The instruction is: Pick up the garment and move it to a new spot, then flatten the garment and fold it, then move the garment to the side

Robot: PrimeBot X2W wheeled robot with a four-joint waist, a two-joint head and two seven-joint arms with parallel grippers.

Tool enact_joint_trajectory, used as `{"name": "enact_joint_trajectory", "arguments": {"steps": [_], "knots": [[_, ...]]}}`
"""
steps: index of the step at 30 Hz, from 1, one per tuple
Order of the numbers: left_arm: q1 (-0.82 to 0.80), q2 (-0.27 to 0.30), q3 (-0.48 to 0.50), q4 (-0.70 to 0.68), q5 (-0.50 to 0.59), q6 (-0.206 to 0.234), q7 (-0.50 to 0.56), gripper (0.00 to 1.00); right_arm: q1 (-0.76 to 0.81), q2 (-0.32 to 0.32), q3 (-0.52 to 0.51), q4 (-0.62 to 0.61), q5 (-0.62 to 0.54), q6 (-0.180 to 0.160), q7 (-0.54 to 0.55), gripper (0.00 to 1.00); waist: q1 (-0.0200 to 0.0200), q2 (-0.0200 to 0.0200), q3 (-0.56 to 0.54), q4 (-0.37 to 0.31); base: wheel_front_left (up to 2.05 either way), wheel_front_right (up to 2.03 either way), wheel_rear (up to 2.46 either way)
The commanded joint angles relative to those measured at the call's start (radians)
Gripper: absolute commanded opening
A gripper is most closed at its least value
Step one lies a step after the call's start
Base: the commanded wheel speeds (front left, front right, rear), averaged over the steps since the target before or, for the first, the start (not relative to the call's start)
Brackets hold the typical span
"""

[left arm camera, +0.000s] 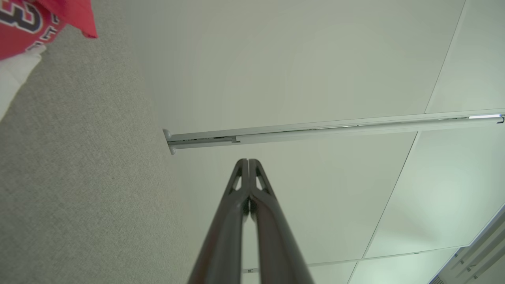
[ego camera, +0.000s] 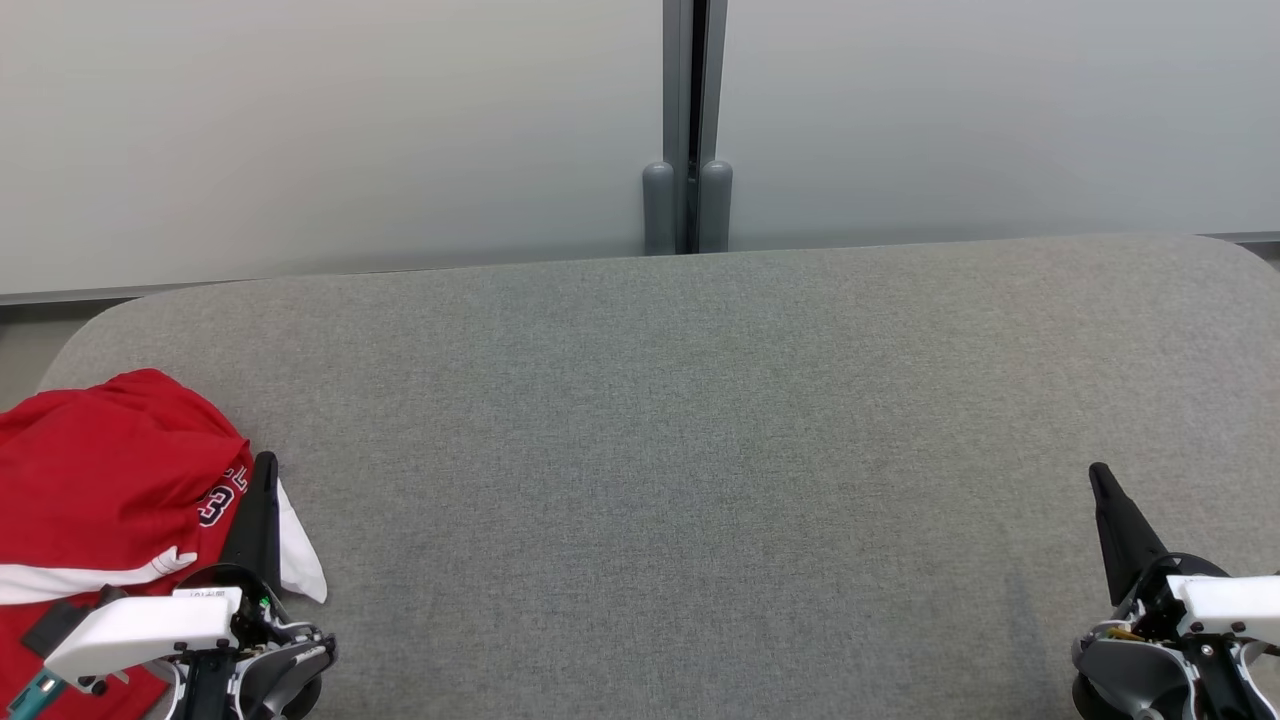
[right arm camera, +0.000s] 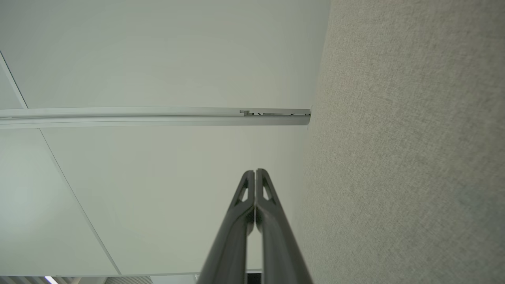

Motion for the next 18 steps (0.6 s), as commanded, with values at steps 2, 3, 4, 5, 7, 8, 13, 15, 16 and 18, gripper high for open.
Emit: {"name": "enact_joint_trajectory", "arguments": {"steps": [2, 3, 4, 5, 7, 8, 13, 15, 16, 18], "knots": [[-0.013, 0.005, 0.004, 0.0, 0.0, -0.003, 0.002, 0.0, -0.005, -0.005, -0.001, -0.003, 0.002, 0.0, 0.003, 0.0, 0.0, 0.0, 0.0, 0.0, 0.0, 0.0, 0.0], [-0.013, 0.005, 0.004, 0.0, 0.0, -0.003, 0.002, 0.0, -0.005, -0.005, -0.001, -0.003, 0.002, 0.0, 0.003, 0.0, 0.0, 0.0, 0.0, 0.0, 0.0, 0.0, 0.0], [-0.013, 0.005, 0.004, 0.0, 0.0, -0.003, 0.002, 0.0, -0.005, -0.005, -0.001, -0.003, 0.002, 0.0, 0.003, 0.0, 0.0, 0.0, 0.0, 0.0, 0.0, 0.0, 0.0], [-0.013, 0.005, 0.004, 0.0, 0.0, -0.003, 0.002, 0.0, -0.005, -0.005, -0.001, -0.003, 0.002, 0.0, 0.003, 0.0, 0.0, 0.0, 0.0, 0.0, 0.0, 0.0, 0.0], [-0.013, 0.005, 0.004, 0.0, 0.0, -0.003, 0.002, 0.0, -0.005, -0.005, -0.001, -0.003, 0.002, 0.0, 0.003, 0.0, 0.0, 0.0, 0.0, 0.0, 0.0, 0.0, 0.0], [-0.013, 0.005, 0.004, 0.0, 0.0, -0.003, 0.002, 0.0, -0.005, -0.005, -0.001, -0.003, 0.002, 0.0, 0.003, 0.0, 0.0, 0.0, 0.0, 0.0, 0.0, 0.0, 0.0], [-0.013, 0.005, 0.004, 0.0, 0.0, -0.003, 0.002, 0.0, -0.005, -0.005, -0.001, -0.003, 0.002, 0.0, 0.003, 0.0, 0.0, 0.0, 0.0, 0.0, 0.0, 0.0, 0.0], [-0.013, 0.005, 0.004, 0.0, 0.0, -0.003, 0.002, 0.0, -0.005, -0.005, -0.001, -0.003, 0.002, 0.0, 0.003, 0.0, 0.0, 0.0, 0.0, 0.0, 0.0, 0.0, 0.0], [-0.013, 0.005, 0.004, 0.0, 0.0, -0.004, 0.002, 0.0, -0.005, -0.005, -0.001, -0.003, 0.002, 0.0, 0.003, 0.0, 0.0, 0.0, 0.0, 0.0, 0.0, 0.0, 0.0], [-0.013, 0.005, 0.004, 0.0, 0.0, -0.004, 0.002, 0.0, -0.005, -0.005, -0.001, -0.003, 0.002, 0.0, 0.003, 0.0, 0.0, 0.0, 0.0, 0.0, 0.0, 0.0, 0.0]]}}
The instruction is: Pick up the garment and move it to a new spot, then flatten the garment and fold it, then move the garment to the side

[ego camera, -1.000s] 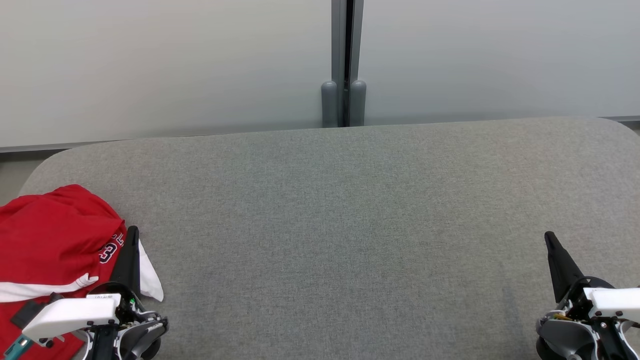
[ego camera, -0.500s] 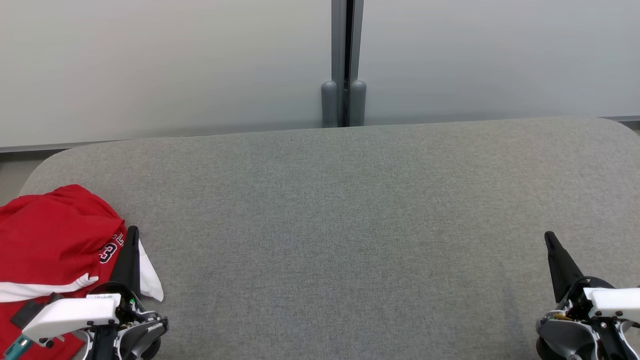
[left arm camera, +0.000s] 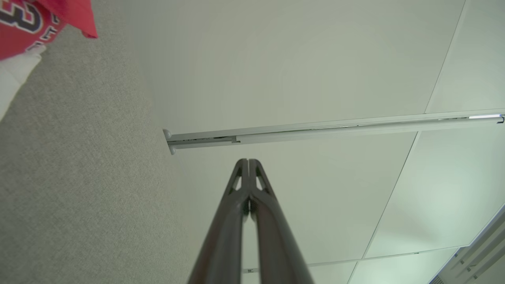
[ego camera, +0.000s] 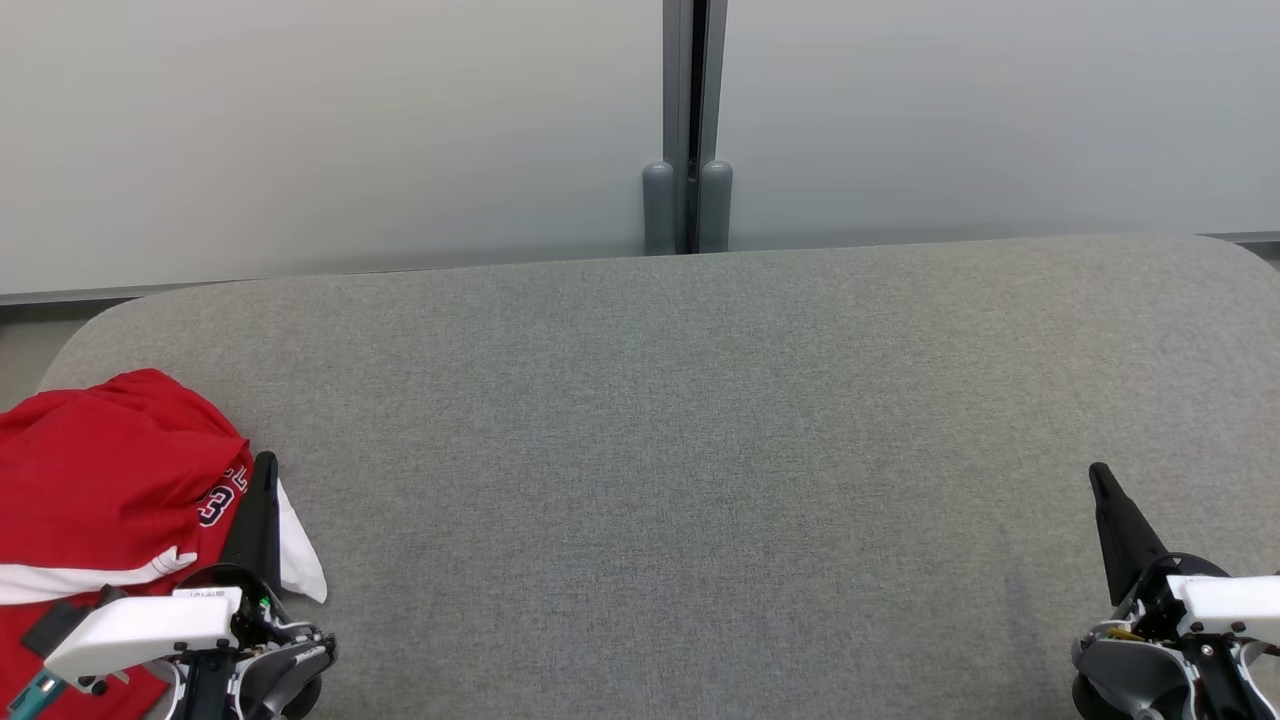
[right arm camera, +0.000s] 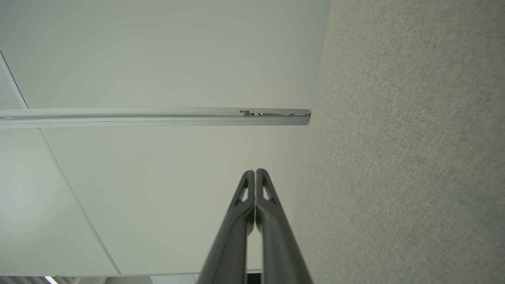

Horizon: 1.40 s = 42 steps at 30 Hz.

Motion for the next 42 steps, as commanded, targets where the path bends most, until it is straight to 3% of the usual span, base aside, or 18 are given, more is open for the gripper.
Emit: {"name": "enact_joint_trajectory", "arguments": {"steps": [1, 42], "knots": [[-0.013, 0.005, 0.004, 0.0, 0.0, -0.004, 0.002, 0.0, -0.005, -0.005, -0.001, -0.003, 0.002, 0.0, 0.003, 0.0, 0.0, 0.0, 0.0, 0.0, 0.0, 0.0, 0.0], [-0.013, 0.005, 0.004, 0.0, 0.0, -0.004, 0.002, 0.0, -0.005, -0.005, -0.001, -0.003, 0.002, 0.0, 0.003, 0.0, 0.0, 0.0, 0.0, 0.0, 0.0, 0.0, 0.0]]}}
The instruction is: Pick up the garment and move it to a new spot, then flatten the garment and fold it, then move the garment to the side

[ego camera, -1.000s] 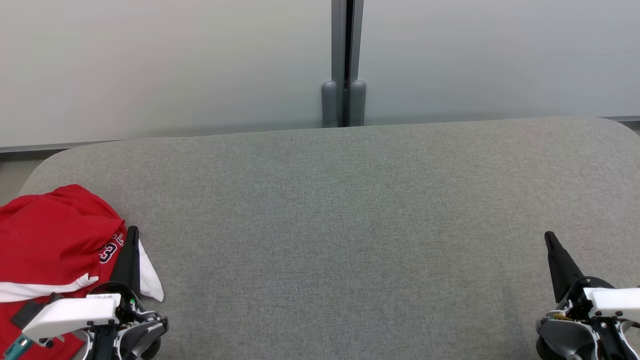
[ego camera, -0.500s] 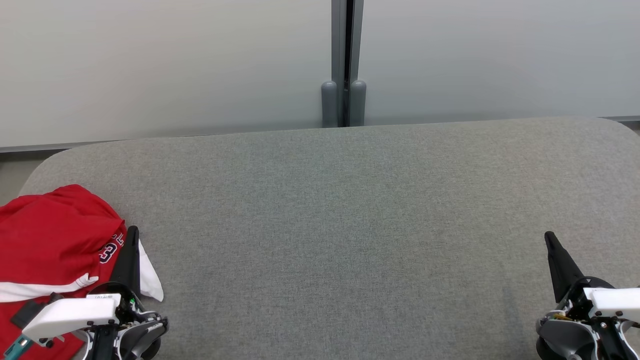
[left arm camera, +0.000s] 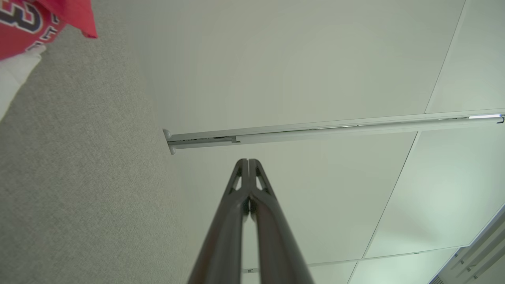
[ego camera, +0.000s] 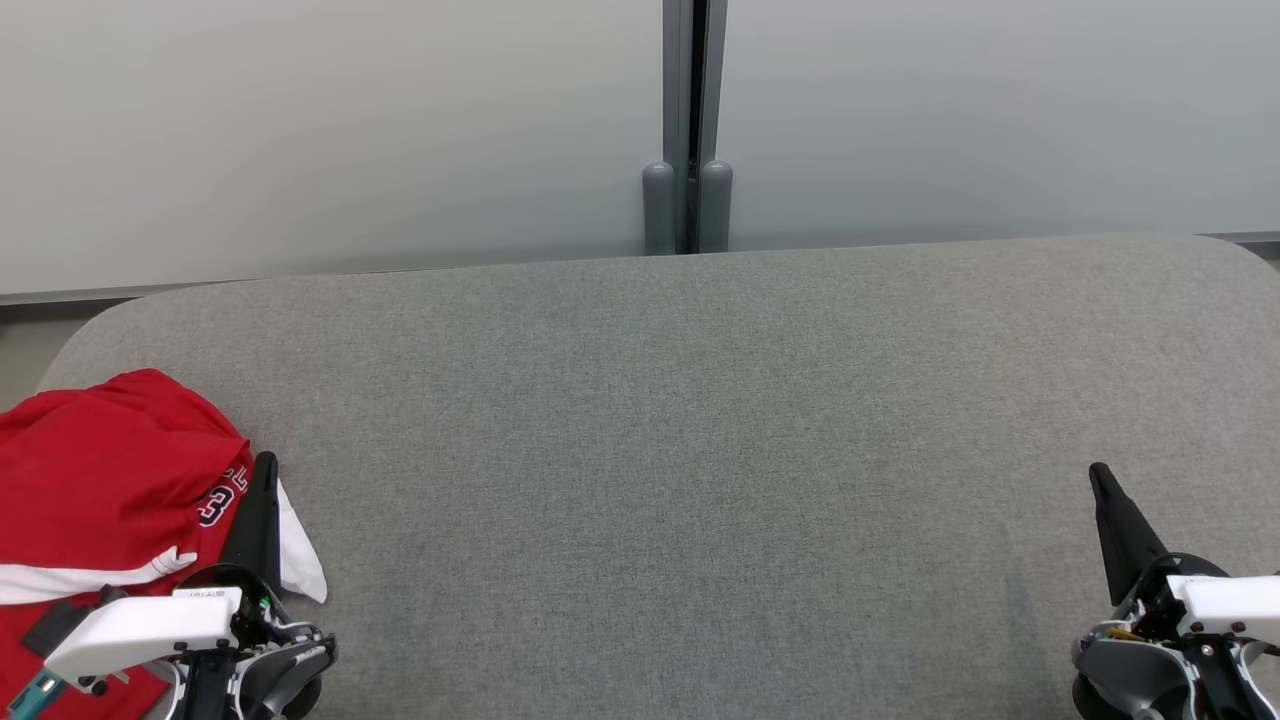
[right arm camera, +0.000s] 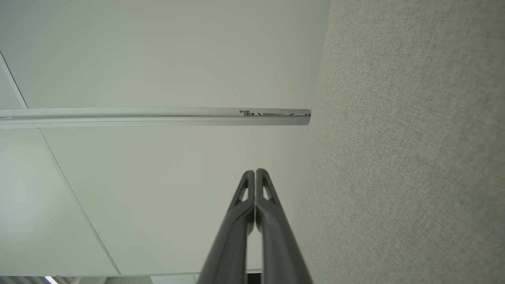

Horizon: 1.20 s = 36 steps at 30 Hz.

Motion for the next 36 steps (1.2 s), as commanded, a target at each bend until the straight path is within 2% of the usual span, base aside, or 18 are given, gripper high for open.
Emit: {"name": "enact_joint_trajectory", "arguments": {"steps": [1, 36], "knots": [[-0.013, 0.005, 0.004, 0.0, 0.0, -0.003, 0.002, 0.0, -0.005, -0.005, -0.001, -0.003, 0.002, 0.0, 0.003, 0.0, 0.0, -0.0001, 0.0, 0.0, 0.0, 0.0, 0.0], [-0.013, 0.005, 0.004, 0.0, 0.0, -0.003, 0.002, 0.0, -0.005, -0.005, -0.001, -0.003, 0.002, 0.0, 0.002, 0.0, 0.0, -0.0001, 0.0, 0.0, 0.0, 0.0, 0.0]]}}
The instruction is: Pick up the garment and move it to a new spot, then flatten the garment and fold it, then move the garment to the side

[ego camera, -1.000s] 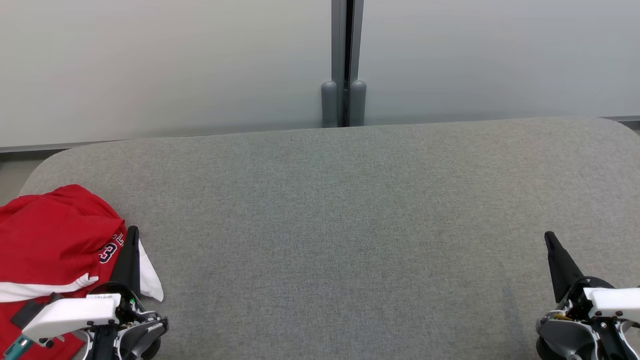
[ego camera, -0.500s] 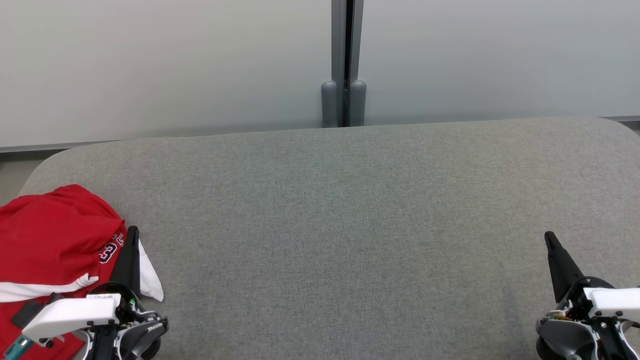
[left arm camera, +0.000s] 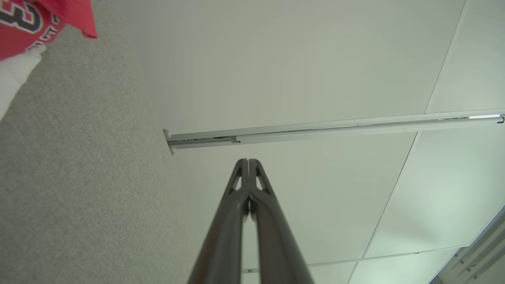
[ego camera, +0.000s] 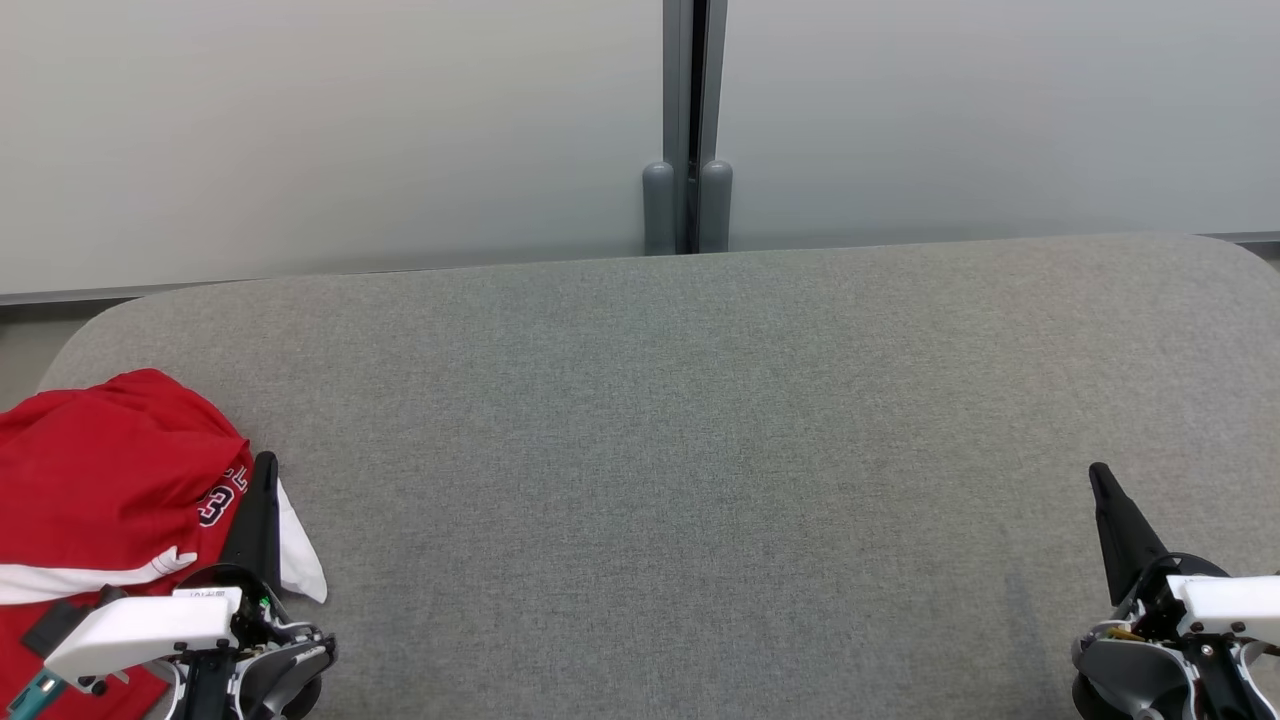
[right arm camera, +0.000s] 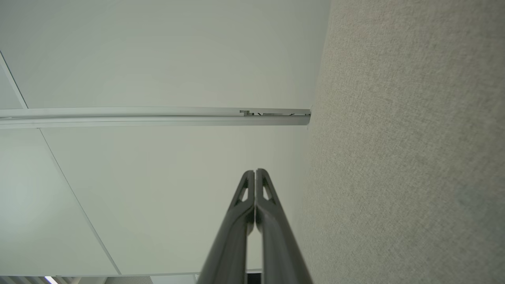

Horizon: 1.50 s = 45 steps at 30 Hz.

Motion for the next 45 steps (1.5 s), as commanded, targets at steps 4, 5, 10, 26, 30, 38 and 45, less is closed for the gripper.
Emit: {"name": "enact_joint_trajectory", "arguments": {"steps": [4, 5, 10, 26, 30, 38, 45], "knots": [[-0.013, 0.005, 0.004, 0.0, 0.0, -0.004, 0.002, 0.0, -0.005, -0.005, -0.001, -0.003, 0.002, 0.0, 0.002, 0.0, 0.0, 0.0, 0.0, 0.0, 0.0, 0.0, 0.0], [-0.013, 0.005, 0.004, 0.0, 0.0, -0.004, 0.002, 0.0, -0.005, -0.005, -0.001, -0.003, 0.002, 0.0, 0.002, 0.0, 0.0, 0.0, 0.0, 0.0, 0.0, 0.0, 0.0], [-0.013, 0.005, 0.004, 0.0, 0.0, -0.004, 0.002, 0.0, -0.005, -0.005, -0.001, -0.003, 0.002, 0.0, 0.002, 0.0, 0.0, 0.0, 0.0, 0.0, 0.0, 0.0, 0.0], [-0.013, 0.005, 0.004, 0.0, 0.0, -0.004, 0.002, 0.0, -0.005, -0.005, -0.001, -0.003, 0.002, 0.0, 0.002, 0.0, 0.0, 0.0, 0.0, 0.0, 0.0, 0.0, 0.0], [-0.013, 0.005, 0.004, 0.0, 0.0, -0.004, 0.002, 0.0, -0.005, -0.005, -0.001, -0.003, 0.002, 0.0, 0.002, 0.0, 0.0, 0.0, 0.0, 0.0, 0.0, 0.0, 0.0], [-0.013, 0.005, 0.004, 0.0, 0.0, -0.004, 0.002, 0.0, -0.005, -0.005, -0.001, -0.003, 0.002, 0.0, 0.002, 0.0, 0.0, 0.0, 0.0, 0.0, 0.0, 0.0, 0.0], [0.011, -0.004, -0.009, 0.009, 0.003, 0.0, -0.01, 1.0, 0.011, 0.005, 0.008, 0.009, -0.002, 0.0, -0.009, 1.0, 0.0, 0.0, 0.0, 0.0, 0.0, 0.0, 0.0]]}}
